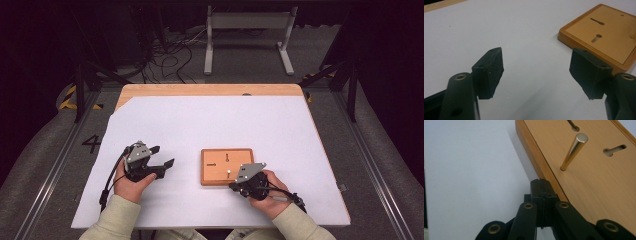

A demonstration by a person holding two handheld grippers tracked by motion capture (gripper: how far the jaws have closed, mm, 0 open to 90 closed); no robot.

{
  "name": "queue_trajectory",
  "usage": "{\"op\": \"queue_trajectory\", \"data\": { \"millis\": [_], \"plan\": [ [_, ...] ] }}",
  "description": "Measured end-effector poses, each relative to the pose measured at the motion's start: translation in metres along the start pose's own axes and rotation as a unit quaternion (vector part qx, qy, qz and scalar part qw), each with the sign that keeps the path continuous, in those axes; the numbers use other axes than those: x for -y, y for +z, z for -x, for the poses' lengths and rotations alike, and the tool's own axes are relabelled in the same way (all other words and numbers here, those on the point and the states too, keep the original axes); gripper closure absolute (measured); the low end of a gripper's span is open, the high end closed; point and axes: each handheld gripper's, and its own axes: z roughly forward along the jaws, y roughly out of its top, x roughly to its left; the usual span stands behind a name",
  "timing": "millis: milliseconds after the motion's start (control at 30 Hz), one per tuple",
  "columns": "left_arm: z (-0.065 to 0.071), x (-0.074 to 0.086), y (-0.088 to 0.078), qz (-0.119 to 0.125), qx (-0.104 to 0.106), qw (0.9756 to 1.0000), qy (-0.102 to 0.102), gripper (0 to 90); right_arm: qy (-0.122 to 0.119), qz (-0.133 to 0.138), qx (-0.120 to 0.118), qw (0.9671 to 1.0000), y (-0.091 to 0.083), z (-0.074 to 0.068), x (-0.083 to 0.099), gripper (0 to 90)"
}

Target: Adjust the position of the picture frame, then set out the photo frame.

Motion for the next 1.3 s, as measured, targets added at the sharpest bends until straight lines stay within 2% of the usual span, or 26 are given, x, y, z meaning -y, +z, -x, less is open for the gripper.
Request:
{"op": "queue_trajectory", "data": {
  "millis": [200, 367, 433, 600, 700, 800, 933, 1067, 1267, 1300],
  "plan": [
    [0.0, 0.0, 0.001, 0.0, 0.001, 1.0, -0.002, 27.7, 0.008, 0.008, 0.011, 0.9999, 0.005, 0.009, -0.002, 90.0],
    [0.0, 0.0, 0.001, 0.003, 0.004, 1.0, -0.003, 27.7, 0.01, 0.013, 0.009, 0.9998, 0.004, 0.012, -0.002, 90.0],
    [0.0, -0.001, 0.002, 0.006, 0.006, 0.9999, -0.007, 27.7, 0.019, 0.025, 0.001, 0.9995, -0.001, 0.013, -0.002, 90.0],
    [0.0, -0.002, 0.003, 0.011, 0.009, 0.9999, -0.01, 27.9, 0.024, 0.044, 0.01, 0.9987, -0.016, 0.016, -0.004, 87.5],
    [0.0, -0.002, 0.004, 0.009, 0.01, 0.9998, -0.013, 27.9, 0.034, 0.065, 0.014, 0.9972, -0.028, 0.022, -0.004, 82.4],
    [0.001, -0.002, 0.004, 0.006, 0.011, 0.9998, -0.014, 27.9, 0.036, 0.074, 0.015, 0.9965, -0.03, 0.024, -0.004, 76.9],
    [0.001, -0.002, 0.003, 0.007, 0.011, 0.9998, -0.012, 27.8, 0.032, 0.089, 0.011, 0.9955, -0.031, 0.026, -0.006, 71.6],
    [0.0, -0.003, 0.003, 0.014, 0.026, 0.9993, -0.025, 27.5, 0.032, 0.099, 0.001, 0.9946, -0.027, 0.03, -0.009, 66.4],
    [0.001, -0.003, 0.004, 0.014, 0.031, 0.9989, -0.031, 27.4, 0.028, 0.103, 0.0, 0.9943, -0.021, 0.034, -0.014, 65.1],
    [0.001, -0.003, 0.004, 0.013, 0.032, 0.9989, -0.032, 27.3, 0.022, 0.107, 0.005, 0.994, -0.019, 0.035, -0.015, 68.2]
  ]
}}
